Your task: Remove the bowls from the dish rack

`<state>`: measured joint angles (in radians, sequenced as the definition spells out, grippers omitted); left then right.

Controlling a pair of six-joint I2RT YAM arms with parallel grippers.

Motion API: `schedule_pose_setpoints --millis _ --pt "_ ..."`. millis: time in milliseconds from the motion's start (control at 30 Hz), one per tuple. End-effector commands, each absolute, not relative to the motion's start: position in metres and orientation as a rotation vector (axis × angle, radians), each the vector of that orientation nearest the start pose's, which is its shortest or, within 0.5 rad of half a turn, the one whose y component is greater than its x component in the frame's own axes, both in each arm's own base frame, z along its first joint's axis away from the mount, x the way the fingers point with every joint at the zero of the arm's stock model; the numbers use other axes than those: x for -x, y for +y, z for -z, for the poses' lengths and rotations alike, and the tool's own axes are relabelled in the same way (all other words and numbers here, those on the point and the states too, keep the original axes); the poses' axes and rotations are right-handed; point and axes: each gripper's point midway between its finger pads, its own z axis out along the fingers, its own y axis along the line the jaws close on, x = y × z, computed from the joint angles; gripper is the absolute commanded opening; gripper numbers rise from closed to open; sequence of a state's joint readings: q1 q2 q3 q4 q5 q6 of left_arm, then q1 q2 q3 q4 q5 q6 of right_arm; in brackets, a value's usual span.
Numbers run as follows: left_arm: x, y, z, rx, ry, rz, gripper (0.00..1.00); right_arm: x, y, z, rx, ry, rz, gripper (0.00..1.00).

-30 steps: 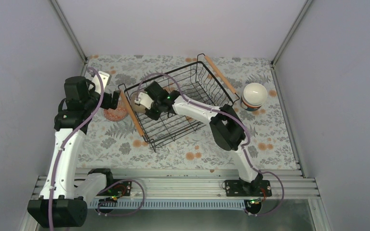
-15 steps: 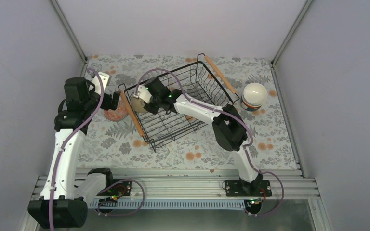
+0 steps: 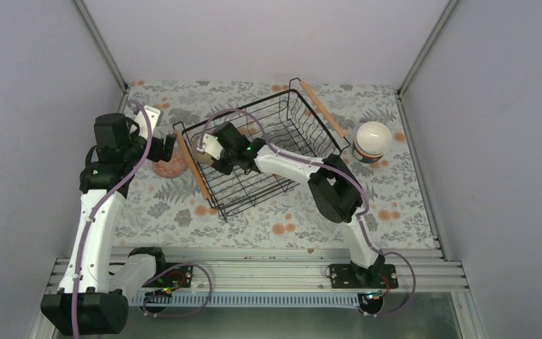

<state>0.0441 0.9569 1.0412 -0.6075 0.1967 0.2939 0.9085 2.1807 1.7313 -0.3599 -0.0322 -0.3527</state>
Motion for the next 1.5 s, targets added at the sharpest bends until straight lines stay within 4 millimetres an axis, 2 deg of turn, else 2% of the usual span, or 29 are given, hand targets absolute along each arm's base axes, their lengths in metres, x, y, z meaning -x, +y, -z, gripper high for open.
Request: schedule_pose_setpoints --millis 0,267,433,833,933,1200,1233,1333,1400,1467 --pt "-0.316 -0.020 -0.293 -0.358 2.029 0.021 1.00 -0.351 0.454 -0.074 1.470 1.952 -0.256 0.04" --pt "-0.315 -0.019 -0.293 -0.356 2.027 0.025 1.00 -0.350 0.449 -0.060 1.493 1.990 -0.225 0.04" --pt "-0.314 -0.020 -0.293 -0.358 2.027 0.034 1.00 -0.346 0.438 -0.041 1.539 2.055 -0.172 0.04" --pt "-0.313 -0.020 -0.295 -0.358 2.025 0.045 1.00 -0.326 0.418 -0.032 1.669 2.138 -0.149 0.04" --pt "-0.313 -0.019 -0.296 -0.356 2.025 0.045 1.00 -0.321 0.417 -0.045 1.677 2.127 -0.175 0.04" --pt "-0.312 -0.020 -0.295 -0.363 2.023 0.052 1.00 -0.309 0.416 -0.133 1.652 1.999 -0.273 0.04" --pt "-0.312 -0.020 -0.295 -0.364 2.022 0.052 1.00 -0.307 0.417 -0.142 1.650 1.981 -0.288 0.08" --pt "-0.312 -0.020 -0.297 -0.363 2.020 0.058 1.00 -0.309 0.416 -0.162 1.626 1.944 -0.298 0.33" --pt "-0.312 -0.021 -0.297 -0.366 2.021 0.062 1.00 -0.311 0.417 -0.163 1.630 1.937 -0.292 0.40" --pt "-0.311 -0.021 -0.299 -0.365 2.019 0.063 1.00 -0.310 0.419 -0.155 1.671 1.952 -0.307 0.46"
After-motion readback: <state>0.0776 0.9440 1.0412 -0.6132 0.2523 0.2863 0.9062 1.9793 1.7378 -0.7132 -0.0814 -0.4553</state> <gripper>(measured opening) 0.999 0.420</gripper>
